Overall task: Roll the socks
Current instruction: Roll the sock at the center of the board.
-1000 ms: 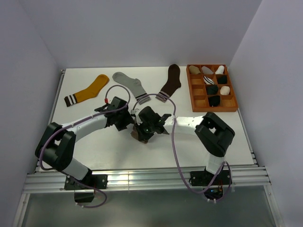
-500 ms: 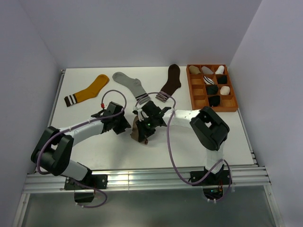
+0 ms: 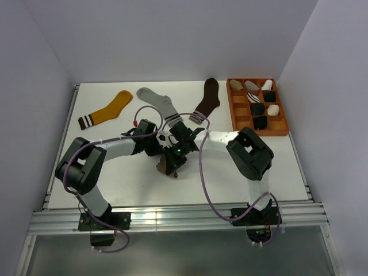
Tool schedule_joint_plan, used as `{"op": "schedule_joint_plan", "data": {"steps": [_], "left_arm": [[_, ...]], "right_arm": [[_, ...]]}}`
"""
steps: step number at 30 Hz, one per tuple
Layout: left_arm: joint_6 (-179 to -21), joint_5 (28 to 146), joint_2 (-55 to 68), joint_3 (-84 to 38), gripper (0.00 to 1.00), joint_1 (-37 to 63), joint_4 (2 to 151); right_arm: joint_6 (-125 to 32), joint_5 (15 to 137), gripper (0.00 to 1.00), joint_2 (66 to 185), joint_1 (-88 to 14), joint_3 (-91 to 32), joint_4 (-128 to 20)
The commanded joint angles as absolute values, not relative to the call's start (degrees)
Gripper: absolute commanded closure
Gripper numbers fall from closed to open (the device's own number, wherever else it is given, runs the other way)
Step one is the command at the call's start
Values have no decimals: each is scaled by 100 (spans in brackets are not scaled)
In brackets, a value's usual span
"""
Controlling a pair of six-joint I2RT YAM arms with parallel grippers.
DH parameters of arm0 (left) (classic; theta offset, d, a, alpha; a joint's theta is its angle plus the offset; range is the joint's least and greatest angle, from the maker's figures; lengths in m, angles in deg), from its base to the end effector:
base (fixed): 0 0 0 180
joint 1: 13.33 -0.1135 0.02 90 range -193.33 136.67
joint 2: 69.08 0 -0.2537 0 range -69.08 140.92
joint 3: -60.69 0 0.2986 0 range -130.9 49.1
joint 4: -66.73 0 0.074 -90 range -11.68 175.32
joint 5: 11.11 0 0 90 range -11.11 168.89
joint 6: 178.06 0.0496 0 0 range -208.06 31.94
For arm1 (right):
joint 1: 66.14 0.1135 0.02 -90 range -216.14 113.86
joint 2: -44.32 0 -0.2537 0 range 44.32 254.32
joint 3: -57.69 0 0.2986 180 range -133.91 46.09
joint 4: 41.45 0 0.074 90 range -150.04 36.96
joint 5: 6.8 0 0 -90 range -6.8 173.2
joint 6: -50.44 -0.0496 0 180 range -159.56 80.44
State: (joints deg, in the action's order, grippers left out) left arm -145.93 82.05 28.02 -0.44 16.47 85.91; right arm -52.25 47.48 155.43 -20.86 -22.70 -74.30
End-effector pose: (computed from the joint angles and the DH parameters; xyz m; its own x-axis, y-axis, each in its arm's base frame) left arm 0.3142 -0.1831 0.0885 -0.8221 -0.5036 -0.2656 -0.3246 0.7979 -0.5080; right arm 0.2742 0.3181 0.0953 -0.7816 -0.5358 -0.3194 -0.6028 0.5170 0.6078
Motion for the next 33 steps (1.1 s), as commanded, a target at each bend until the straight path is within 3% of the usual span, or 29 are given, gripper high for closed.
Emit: {"op": "schedule_joint_plan", "data": {"steps": [1, 12, 16, 22, 24, 33], "left_arm": [[-14449, 8258, 2997, -56, 87, 1655, 8413], [-14308, 8215, 2734, 111, 84, 1655, 8315], [-14220, 8145, 2505, 85, 73, 1655, 8473], [-14492, 7724, 1645, 216, 41, 1673, 9078], [-14773, 7529, 1249, 347, 36, 1682, 9281], [-15933, 7512, 527, 1235, 38, 2252, 8984]], "right_arm": [[-5397, 4007, 100, 15814, -2192, -2492, -7624], [-5749, 3047, 100, 16420, -2886, -2466, -7466], [-5749, 3047, 100, 16614, -2940, -2492, -7475], [-5898, 3099, 100, 16719, -2966, -2474, -7317], [-5916, 3135, 100, 16702, -2966, -2475, -7291], [-5907, 3354, 100, 16632, -2966, -2606, -7370]]}}
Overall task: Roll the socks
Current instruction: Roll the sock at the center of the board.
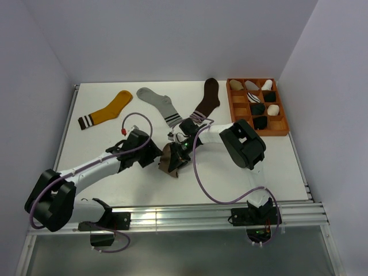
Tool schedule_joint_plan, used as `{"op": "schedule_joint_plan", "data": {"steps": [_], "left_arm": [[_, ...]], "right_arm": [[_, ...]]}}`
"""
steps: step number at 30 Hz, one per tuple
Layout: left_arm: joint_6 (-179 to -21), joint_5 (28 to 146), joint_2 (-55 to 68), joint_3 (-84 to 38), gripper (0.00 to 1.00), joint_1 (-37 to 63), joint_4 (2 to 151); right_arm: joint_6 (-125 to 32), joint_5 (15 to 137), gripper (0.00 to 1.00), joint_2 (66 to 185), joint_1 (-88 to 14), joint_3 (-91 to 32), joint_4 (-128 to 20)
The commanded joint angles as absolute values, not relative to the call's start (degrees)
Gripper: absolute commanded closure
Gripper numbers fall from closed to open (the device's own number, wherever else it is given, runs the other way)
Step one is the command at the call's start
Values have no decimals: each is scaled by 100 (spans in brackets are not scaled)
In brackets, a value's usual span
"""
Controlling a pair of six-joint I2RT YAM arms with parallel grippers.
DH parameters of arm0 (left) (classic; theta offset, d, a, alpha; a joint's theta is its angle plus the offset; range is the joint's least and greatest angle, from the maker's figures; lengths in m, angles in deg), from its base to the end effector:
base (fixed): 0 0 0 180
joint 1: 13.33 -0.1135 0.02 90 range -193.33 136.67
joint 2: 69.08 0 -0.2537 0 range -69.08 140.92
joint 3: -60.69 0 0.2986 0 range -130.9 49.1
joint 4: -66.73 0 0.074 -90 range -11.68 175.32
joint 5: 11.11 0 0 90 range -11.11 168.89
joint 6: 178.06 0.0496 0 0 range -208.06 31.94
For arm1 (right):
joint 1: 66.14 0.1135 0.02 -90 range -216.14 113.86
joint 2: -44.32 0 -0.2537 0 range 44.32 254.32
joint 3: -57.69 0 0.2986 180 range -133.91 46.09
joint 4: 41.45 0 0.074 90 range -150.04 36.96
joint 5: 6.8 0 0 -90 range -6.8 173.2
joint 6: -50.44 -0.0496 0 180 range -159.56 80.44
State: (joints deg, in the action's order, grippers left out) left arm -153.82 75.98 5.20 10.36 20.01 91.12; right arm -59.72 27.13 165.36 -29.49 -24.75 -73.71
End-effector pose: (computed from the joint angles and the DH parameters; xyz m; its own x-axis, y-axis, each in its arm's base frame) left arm 0.2572 -0.1662 0.1442 -0.7310 -0.6091 -0.3075 -0.3553 0.7246 -0.5905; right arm 0.3104 0.2822 0.0485 -0.9016 -0.4310 -0.0376 -0.2564 0.4623 0.8488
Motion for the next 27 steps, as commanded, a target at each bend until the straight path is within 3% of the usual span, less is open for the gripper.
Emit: {"op": "schedule_joint_plan", "data": {"steps": [1, 18, 21, 25, 27], "left_arm": [[-16004, 7477, 597, 1253, 38, 2375, 8940], [-16918, 7054, 843, 1851, 43, 2649, 8500], [-16936, 7124, 1010, 1886, 51, 2657, 8482], [-16936, 7133, 1186, 1931, 70, 2657, 8526], [-16875, 7116, 1256, 1887, 76, 2657, 8588]], "right_arm": [[-5907, 3372, 100, 16632, -2966, -2615, -7387], [-6118, 3469, 100, 16544, -2949, -2545, -7167], [-6118, 3504, 100, 16509, -2949, -2562, -7185], [-6101, 3644, 100, 16334, -2949, -2510, -7097], [-6074, 3706, 94, 16254, -2940, -2475, -7053]]}}
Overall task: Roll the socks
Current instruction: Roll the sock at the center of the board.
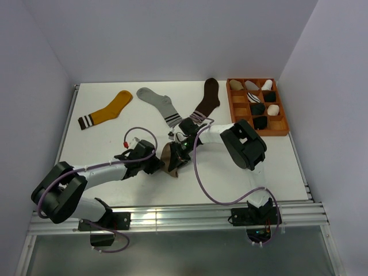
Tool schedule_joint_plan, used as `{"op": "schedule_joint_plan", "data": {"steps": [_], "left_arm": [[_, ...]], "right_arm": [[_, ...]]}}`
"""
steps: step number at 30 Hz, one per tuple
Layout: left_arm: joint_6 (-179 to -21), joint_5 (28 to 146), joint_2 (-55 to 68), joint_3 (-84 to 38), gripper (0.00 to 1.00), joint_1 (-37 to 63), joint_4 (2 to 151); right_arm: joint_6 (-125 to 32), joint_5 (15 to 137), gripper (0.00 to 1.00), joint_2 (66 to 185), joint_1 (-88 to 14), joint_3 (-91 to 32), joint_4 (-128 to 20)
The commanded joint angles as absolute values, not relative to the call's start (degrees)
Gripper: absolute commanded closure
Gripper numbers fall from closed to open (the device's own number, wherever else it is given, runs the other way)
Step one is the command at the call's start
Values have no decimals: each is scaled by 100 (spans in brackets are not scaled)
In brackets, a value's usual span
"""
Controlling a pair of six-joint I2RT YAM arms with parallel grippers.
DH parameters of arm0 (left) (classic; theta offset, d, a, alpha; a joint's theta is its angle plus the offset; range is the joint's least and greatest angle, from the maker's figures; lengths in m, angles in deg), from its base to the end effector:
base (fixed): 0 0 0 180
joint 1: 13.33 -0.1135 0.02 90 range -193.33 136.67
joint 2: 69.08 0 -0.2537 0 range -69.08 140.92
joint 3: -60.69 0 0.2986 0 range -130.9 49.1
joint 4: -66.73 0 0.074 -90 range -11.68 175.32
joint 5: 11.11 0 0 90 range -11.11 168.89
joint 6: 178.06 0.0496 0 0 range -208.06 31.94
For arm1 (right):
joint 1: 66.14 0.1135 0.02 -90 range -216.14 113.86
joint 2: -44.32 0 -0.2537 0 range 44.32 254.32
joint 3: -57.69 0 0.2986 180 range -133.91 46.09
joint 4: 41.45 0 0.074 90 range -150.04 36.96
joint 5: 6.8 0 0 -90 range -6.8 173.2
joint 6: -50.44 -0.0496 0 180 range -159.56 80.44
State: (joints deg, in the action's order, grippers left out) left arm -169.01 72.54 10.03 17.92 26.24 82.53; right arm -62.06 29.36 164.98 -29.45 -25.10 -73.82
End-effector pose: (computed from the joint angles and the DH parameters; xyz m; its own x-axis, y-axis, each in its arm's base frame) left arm 0.2257 -0.1794 0.0883 -0.6693 -0.7202 -0.1828 -0.5097 0.6240 -0.5924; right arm 0.3129 0.2831 0.0512 -0.9159 -0.4008 -0.0216 -0.2391 0.5016 0.8314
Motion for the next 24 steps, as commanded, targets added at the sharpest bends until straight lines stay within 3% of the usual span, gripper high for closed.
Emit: {"op": "schedule_joint_plan", "data": {"steps": [1, 5, 10, 16, 24], "left_arm": [[-16814, 7125, 1335, 1860, 77, 2649, 8605], [-16629, 7160, 1520, 1729, 85, 2657, 8693], [-16146, 7239, 1836, 1334, 86, 2649, 9009], [-15601, 7318, 2082, 929, 87, 2640, 9308], [-15099, 7511, 2215, 586, 87, 2543, 9572]], "right_arm": [[-6031, 3793, 91, 16158, -2931, -2440, -7053], [-5925, 4135, 68, 15798, -2835, -2290, -6965], [-5715, 4970, 54, 14719, -2694, -1756, -6561], [-4951, 7210, 52, 13330, -2159, -939, -5999], [-4404, 8768, 52, 13063, -937, -383, -5383]]}}
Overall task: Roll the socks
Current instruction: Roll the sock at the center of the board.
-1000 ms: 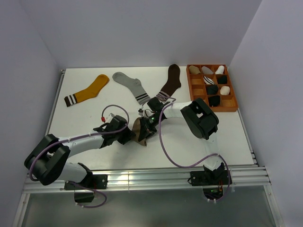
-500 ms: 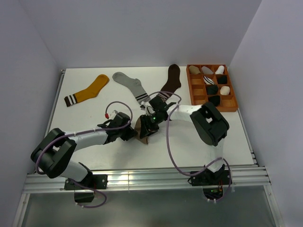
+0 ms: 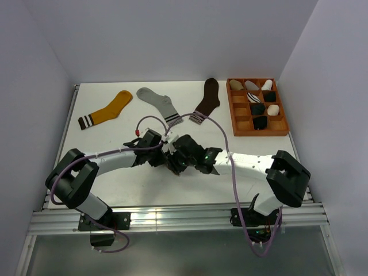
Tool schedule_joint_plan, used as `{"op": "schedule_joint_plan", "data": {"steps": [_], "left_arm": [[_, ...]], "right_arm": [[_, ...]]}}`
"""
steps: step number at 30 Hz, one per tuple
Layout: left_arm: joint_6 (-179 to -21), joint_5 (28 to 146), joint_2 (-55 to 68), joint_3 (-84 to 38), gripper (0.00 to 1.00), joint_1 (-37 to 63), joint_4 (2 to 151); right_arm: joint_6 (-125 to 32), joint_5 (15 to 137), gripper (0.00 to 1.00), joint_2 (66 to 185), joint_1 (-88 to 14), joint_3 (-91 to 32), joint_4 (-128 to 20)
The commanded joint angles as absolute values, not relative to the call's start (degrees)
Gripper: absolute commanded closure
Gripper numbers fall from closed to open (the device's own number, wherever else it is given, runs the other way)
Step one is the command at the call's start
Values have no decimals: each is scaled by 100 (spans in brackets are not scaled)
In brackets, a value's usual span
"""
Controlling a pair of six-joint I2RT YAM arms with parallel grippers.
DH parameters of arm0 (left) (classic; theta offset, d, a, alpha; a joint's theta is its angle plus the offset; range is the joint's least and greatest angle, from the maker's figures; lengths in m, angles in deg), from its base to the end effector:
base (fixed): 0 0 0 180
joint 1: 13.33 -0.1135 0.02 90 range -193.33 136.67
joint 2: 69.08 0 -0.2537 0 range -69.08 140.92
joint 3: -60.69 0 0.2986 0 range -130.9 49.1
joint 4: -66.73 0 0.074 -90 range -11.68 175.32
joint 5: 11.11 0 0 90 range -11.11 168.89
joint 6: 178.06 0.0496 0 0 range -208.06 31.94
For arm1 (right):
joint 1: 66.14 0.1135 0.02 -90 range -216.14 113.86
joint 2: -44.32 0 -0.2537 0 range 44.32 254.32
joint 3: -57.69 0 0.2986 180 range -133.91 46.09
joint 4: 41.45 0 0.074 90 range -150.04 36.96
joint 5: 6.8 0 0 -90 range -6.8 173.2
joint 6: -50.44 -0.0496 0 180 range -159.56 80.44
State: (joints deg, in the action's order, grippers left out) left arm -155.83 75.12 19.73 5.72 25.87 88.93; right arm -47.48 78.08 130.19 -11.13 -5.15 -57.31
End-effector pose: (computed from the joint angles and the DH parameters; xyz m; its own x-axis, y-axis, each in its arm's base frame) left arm 0.2591 -0.2071 0.0984 -0.8006 -0.5390 -0.2618 -0.3672 0.7866 -0.4965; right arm 0.2100 0.3078 0.1722 -0.4745 -0.4386 -0.7632 -0.7980 0.5802 0.1627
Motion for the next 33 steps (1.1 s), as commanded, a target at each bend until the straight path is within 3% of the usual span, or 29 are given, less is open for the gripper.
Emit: {"op": "schedule_joint_plan", "data": {"steps": [1, 15, 33], "left_arm": [[-15038, 7538, 2223, 560, 87, 2517, 9581], [-14836, 7731, 2232, 524, 86, 2359, 9555], [-14642, 7837, 2390, 393, 86, 2130, 9519]], "right_arm": [[-4378, 8838, 52, 13133, -814, -348, -5322], [-4281, 9173, 52, 13968, -470, -488, -5234], [-4764, 9586, 48, 13960, -215, -40, -5629]]}}
